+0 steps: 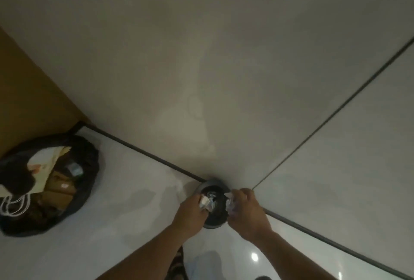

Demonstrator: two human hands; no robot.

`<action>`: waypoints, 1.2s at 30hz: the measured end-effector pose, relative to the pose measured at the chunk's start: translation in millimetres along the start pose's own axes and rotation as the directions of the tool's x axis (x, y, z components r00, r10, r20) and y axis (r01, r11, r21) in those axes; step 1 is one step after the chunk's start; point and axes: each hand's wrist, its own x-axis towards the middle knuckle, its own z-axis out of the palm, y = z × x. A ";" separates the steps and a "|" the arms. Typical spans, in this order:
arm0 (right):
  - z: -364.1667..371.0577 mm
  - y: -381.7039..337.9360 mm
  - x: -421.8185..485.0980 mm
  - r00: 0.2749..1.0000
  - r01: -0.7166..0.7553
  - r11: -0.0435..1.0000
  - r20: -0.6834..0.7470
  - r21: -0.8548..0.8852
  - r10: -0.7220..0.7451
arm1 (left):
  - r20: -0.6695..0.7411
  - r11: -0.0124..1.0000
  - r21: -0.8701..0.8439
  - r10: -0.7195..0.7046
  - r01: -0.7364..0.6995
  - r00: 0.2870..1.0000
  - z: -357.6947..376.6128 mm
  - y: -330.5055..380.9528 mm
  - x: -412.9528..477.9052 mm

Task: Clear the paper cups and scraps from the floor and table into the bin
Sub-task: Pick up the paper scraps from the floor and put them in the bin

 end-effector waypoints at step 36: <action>-32.8 -7.3 -29.7 0.873 -0.397 0.889 -0.206 0.228 0.442 | 0.457 0.875 0.302 0.216 -0.379 0.863 -25.5 88.9 66.3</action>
